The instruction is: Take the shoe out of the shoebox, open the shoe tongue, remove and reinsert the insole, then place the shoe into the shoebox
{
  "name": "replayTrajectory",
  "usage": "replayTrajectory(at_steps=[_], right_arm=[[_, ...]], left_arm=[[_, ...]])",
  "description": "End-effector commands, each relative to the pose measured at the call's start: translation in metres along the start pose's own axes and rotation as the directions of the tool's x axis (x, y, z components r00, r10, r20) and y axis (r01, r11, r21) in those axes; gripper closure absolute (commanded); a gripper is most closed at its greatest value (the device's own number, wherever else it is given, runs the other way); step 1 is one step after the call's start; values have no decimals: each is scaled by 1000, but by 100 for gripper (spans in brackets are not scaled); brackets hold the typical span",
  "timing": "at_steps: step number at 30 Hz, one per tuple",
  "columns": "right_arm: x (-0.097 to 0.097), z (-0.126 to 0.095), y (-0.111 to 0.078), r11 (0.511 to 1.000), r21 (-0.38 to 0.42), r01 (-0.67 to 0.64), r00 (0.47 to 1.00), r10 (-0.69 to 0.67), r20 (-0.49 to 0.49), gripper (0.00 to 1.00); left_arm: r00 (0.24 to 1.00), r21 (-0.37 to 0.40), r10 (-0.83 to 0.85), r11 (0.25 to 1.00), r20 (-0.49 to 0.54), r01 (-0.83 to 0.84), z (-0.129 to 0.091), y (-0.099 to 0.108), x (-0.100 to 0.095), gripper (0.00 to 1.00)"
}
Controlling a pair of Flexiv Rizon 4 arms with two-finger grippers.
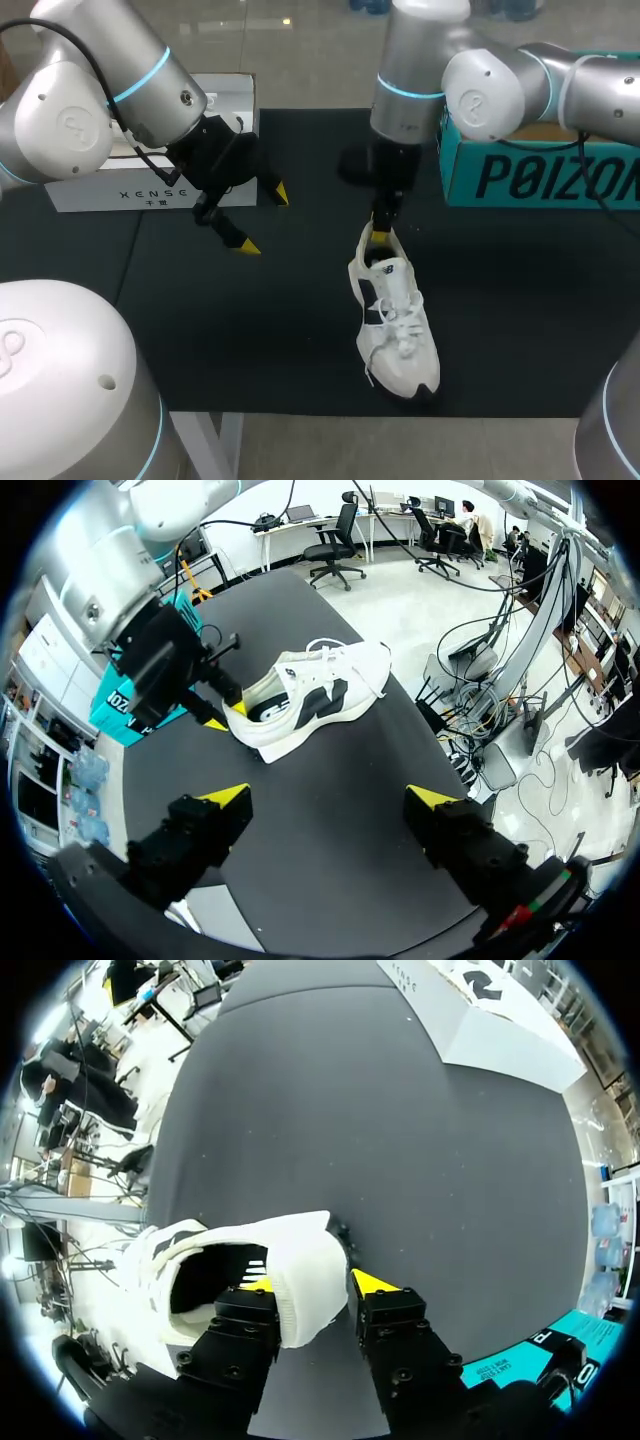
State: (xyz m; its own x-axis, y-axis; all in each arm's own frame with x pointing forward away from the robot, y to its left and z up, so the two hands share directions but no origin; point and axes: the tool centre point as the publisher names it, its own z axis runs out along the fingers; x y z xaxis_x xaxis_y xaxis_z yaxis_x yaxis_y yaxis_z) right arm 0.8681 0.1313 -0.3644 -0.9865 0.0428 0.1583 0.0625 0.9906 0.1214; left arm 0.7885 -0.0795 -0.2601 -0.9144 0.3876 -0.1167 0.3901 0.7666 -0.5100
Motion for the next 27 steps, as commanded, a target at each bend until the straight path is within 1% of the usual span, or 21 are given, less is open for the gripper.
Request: replayTrajectory(at_steps=[1,9,13,19,22,24,25,27], right_arm=[[6,2,-1,1000,0,-2,1000,2,7,99],[12,-2,0,1000,3,-7,1000,6,31,100],[17,-13,1,1000,11,-9,999,9,53,100],[18,-43,0,1000,18,-12,996,10,94,100],[16,-62,-4,999,25,-21,993,18,117,100],[16,-80,-7,999,26,-30,990,26,137,100],[16,-86,-9,999,27,-33,989,29,146,100],[15,-107,-14,999,30,-40,987,35,155,100]], left_arm=[[1000,-3,0,1000,-1,0,1,0,0,0],[1000,-3,0,1000,-1,0,1,0,0,0],[1000,-3,0,1000,-1,0,1,0,0,0],[1000,-3,0,1000,-1,0,1,0,0,0],[1000,-3,0,1000,-1,0,1,0,0,0],[1000,-3,0,1000,-1,0,1,0,0,0],[1000,-3,0,1000,-1,0,1,0,0,0],[1000,-3,0,1000,-1,0,1,0,0,0]])
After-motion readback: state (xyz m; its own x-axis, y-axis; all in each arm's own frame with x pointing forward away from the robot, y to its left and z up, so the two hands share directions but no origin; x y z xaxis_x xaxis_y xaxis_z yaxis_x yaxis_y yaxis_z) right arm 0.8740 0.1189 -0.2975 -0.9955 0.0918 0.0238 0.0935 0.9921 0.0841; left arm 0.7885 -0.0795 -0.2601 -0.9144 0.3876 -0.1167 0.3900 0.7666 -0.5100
